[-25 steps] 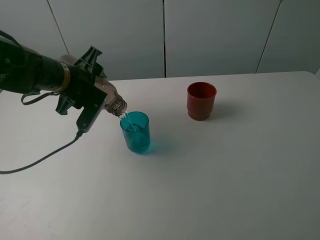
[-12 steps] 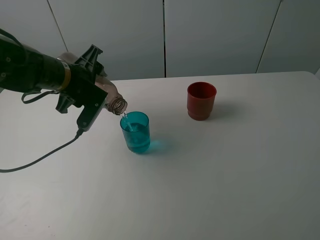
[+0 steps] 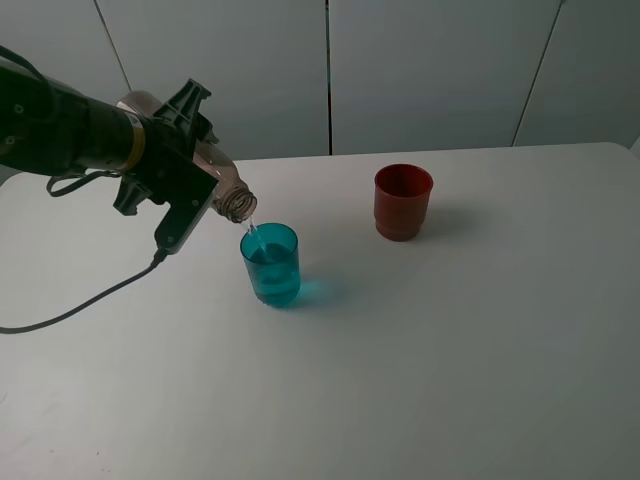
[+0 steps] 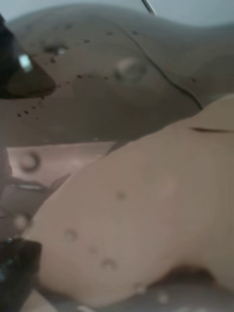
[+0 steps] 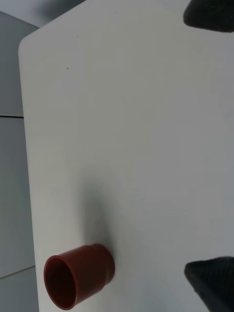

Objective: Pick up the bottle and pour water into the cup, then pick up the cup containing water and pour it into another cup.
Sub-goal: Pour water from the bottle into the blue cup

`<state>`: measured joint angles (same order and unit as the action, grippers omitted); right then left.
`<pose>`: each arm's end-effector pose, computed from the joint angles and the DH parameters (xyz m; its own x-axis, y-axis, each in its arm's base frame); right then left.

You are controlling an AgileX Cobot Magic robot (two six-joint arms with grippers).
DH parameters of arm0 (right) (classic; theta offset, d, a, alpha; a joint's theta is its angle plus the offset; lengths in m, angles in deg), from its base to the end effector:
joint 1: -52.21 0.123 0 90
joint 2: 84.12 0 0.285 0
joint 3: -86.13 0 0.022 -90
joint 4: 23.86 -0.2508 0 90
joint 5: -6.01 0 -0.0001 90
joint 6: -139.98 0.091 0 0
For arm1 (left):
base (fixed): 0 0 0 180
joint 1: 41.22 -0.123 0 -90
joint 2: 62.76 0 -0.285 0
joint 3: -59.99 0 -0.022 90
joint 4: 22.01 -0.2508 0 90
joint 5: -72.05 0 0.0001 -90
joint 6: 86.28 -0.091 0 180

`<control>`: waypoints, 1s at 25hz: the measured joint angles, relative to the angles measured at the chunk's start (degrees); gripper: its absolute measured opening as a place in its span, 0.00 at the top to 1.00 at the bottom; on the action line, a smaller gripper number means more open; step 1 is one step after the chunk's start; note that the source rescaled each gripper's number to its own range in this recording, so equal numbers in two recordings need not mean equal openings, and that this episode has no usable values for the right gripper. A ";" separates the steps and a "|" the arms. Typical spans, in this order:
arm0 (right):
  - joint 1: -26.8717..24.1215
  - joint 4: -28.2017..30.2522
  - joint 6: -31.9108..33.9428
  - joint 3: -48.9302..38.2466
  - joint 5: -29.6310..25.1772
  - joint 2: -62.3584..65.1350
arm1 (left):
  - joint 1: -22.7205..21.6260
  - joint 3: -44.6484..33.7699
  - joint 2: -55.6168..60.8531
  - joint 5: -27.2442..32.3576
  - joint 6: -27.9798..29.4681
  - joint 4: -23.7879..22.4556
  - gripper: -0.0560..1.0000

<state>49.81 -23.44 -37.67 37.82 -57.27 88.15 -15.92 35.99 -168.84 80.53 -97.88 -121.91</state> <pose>-0.0074 -0.0003 0.2750 -0.4871 0.0582 -0.8714 0.0660 0.9974 0.0297 0.3270 -0.1398 0.1960 0.5055 0.7785 0.3720 0.4066 -0.5952 0.6931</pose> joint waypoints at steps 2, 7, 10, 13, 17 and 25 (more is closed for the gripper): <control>0.00 0.00 0.00 0.00 0.00 0.00 | 0.09 0.00 0.00 0.00 -0.37 0.00 0.95; 0.00 0.00 -0.13 0.00 0.00 0.00 | 0.09 0.00 0.00 0.00 -0.60 0.00 0.95; 0.00 0.00 -0.13 0.00 0.00 0.00 | 0.09 0.00 0.00 0.00 -0.60 0.00 0.95; 0.00 0.00 -0.13 0.00 0.00 0.00 | 0.09 0.00 0.00 -0.09 -1.00 0.00 0.95; 0.00 0.00 -0.13 0.00 0.00 0.00 | 0.09 0.00 0.00 -0.77 -1.97 0.00 0.95; 0.00 0.00 0.04 0.00 0.00 0.00 | 0.09 0.00 0.00 -2.23 -3.96 0.00 0.95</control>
<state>49.81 -23.44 -37.63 37.82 -57.27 88.15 -15.84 35.99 -168.84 78.30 -101.83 -121.91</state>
